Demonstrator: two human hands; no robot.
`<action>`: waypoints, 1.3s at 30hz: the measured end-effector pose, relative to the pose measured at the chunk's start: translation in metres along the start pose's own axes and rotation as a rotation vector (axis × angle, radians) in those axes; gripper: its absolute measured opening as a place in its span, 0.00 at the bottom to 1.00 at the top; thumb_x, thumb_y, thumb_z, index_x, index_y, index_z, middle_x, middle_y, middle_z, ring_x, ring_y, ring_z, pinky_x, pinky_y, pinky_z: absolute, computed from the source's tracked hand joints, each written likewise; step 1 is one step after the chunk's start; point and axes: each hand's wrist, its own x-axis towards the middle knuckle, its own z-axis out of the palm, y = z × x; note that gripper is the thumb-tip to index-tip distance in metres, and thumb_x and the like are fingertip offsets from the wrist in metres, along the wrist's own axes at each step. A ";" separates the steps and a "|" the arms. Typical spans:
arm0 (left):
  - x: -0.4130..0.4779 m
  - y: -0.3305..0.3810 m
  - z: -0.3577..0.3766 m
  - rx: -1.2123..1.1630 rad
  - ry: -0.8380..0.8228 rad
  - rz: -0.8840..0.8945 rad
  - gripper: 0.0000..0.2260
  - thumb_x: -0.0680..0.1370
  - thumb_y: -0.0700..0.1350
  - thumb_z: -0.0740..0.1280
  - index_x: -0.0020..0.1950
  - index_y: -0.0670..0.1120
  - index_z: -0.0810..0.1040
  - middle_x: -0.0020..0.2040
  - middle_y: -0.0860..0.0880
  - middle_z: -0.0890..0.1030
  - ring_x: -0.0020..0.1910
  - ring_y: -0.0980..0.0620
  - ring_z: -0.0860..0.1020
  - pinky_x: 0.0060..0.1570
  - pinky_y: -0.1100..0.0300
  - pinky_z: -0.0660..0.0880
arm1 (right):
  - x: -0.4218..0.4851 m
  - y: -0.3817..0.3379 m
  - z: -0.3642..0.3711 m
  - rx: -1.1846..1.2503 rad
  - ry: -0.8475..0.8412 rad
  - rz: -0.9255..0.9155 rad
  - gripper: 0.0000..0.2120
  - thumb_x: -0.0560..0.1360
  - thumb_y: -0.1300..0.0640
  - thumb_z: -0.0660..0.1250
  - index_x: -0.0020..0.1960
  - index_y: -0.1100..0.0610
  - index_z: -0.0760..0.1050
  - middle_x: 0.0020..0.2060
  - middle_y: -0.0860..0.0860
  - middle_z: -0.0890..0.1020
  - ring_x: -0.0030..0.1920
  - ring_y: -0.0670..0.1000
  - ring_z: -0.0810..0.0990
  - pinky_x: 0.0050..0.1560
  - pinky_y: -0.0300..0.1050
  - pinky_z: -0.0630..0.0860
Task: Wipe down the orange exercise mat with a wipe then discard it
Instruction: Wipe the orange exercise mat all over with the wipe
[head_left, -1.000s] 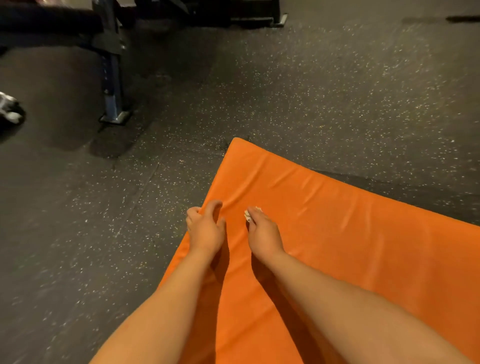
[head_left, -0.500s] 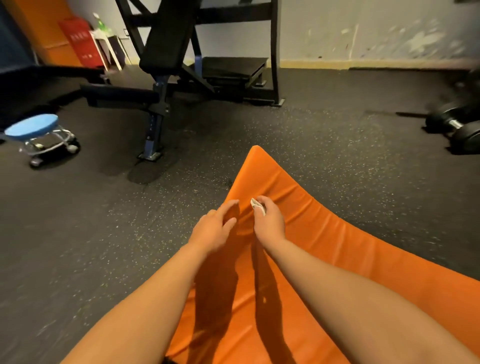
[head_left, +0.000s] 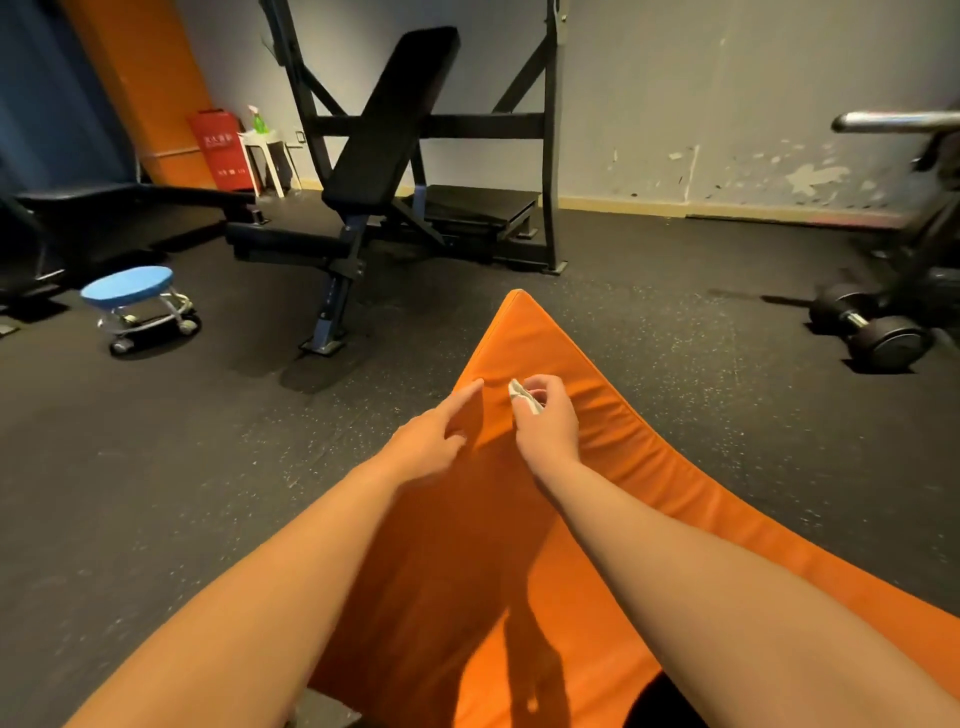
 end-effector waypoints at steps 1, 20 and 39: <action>-0.005 0.002 0.001 0.014 -0.015 0.004 0.33 0.84 0.45 0.59 0.76 0.74 0.45 0.77 0.50 0.67 0.56 0.50 0.80 0.53 0.56 0.80 | -0.002 -0.003 0.000 -0.001 -0.010 -0.005 0.05 0.82 0.55 0.65 0.57 0.47 0.74 0.56 0.49 0.78 0.52 0.49 0.78 0.49 0.46 0.78; -0.002 -0.052 0.015 -0.066 0.126 0.041 0.26 0.84 0.43 0.61 0.73 0.69 0.58 0.72 0.51 0.67 0.64 0.51 0.76 0.61 0.54 0.77 | 0.009 0.000 0.058 0.083 -0.042 0.105 0.01 0.80 0.50 0.68 0.50 0.46 0.77 0.50 0.50 0.83 0.48 0.54 0.82 0.47 0.50 0.81; -0.020 -0.033 0.003 -0.082 0.008 0.061 0.39 0.80 0.51 0.64 0.71 0.79 0.37 0.75 0.50 0.69 0.55 0.46 0.80 0.55 0.48 0.81 | 0.017 -0.034 0.038 -0.023 0.002 -0.121 0.16 0.84 0.54 0.63 0.70 0.54 0.77 0.65 0.48 0.76 0.68 0.47 0.73 0.71 0.45 0.69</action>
